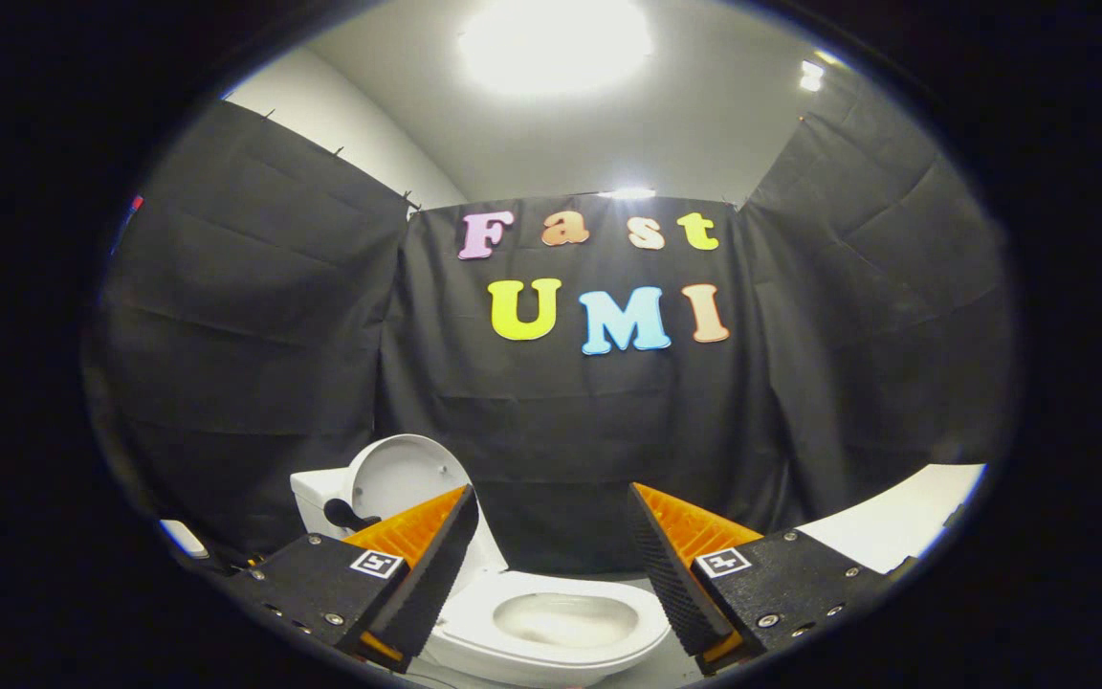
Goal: Open the toilet lid.
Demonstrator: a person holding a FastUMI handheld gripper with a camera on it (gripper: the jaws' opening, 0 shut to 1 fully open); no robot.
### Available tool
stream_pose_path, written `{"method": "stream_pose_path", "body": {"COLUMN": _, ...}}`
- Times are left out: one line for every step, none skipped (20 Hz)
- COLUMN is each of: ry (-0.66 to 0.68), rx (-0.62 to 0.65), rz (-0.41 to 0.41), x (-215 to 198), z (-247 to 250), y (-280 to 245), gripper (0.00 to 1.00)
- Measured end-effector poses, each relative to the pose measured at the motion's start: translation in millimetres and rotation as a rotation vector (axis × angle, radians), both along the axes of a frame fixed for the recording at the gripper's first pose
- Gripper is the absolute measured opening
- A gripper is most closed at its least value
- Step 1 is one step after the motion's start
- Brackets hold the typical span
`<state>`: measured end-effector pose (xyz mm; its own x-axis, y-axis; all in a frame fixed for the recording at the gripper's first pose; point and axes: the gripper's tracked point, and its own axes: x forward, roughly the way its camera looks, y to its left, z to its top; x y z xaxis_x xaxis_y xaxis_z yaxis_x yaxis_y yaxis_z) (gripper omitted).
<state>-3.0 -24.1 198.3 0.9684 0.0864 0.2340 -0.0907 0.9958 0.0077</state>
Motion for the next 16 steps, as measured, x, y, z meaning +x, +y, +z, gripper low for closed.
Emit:
{"method": "stream_pose_path", "body": {"ry": 0.007, "rx": -0.001, "rz": -0.010, "x": -5, "z": 0, "y": -11, "gripper": 0.95}}
{"method": "stream_pose_path", "body": {"ry": 0.007, "rx": -0.008, "rz": -0.023, "x": -12, "z": 1, "y": -22, "gripper": 0.95}}
{"method": "stream_pose_path", "body": {"ry": 0.005, "rx": -0.018, "rz": -0.040, "x": -18, "z": 1, "y": -32, "gripper": 0.95}}
{"method": "stream_pose_path", "body": {"ry": 0.006, "rx": -0.025, "rz": -0.054, "x": -23, "z": -1, "y": -42, "gripper": 0.95}}
{"method": "stream_pose_path", "body": {"ry": 0.012, "rx": -0.026, "rz": -0.068, "x": -27, "z": -8, "y": -51, "gripper": 0.95}}
{"method": "stream_pose_path", "body": {"ry": 0.026, "rx": -0.015, "rz": -0.083, "x": -29, "z": -17, "y": -60, "gripper": 0.95}}
{"method": "stream_pose_path", "body": {"ry": 0.039, "rx": -0.003, "rz": -0.090, "x": -30, "z": -26, "y": -67, "gripper": 0.95}}
{"method": "stream_pose_path", "body": {"ry": 0.056, "rx": 0.002, "rz": -0.100, "x": -30, "z": -35, "y": -72, "gripper": 0.95}}
{"method": "stream_pose_path", "body": {"ry": 0.082, "rx": -0.002, "rz": -0.114, "x": -27, "z": -48, "y": -77, "gripper": 0.95}}
{"method": "stream_pose_path", "body": {"ry": 0.111, "rx": -0.006, "rz": -0.118, "x": -24, "z": -59, "y": -79, "gripper": 0.95}}
{"method": "stream_pose_path", "body": {"ry": 0.133, "rx": -0.001, "rz": -0.121, "x": -23, "z": -67, "y": -80, "gripper": 0.95}}
{"method": "stream_pose_path", "body": {"ry": 0.152, "rx": 0.010, "rz": -0.125, "x": -23, "z": -76, "y": -81, "gripper": 0.95}}
{"method": "stream_pose_path", "body": {"ry": 0.168, "rx": 0.023, "rz": -0.129, "x": -22, "z": -83, "y": -83, "gripper": 0.95}}
{"method": "stream_pose_path", "body": {"ry": 0.181, "rx": 0.031, "rz": -0.134, "x": -22, "z": -91, "y": -84, "gripper": 0.95}}
{"method": "stream_pose_path", "body": {"ry": 0.190, "rx": 0.032, "rz": -0.139, "x": -22, "z": -97, "y": -84, "gripper": 0.95}}
{"method": "stream_pose_path", "body": {"ry": 0.197, "rx": 0.027, "rz": -0.144, "x": -21, "z": -101, "y": -85, "gripper": 0.95}}
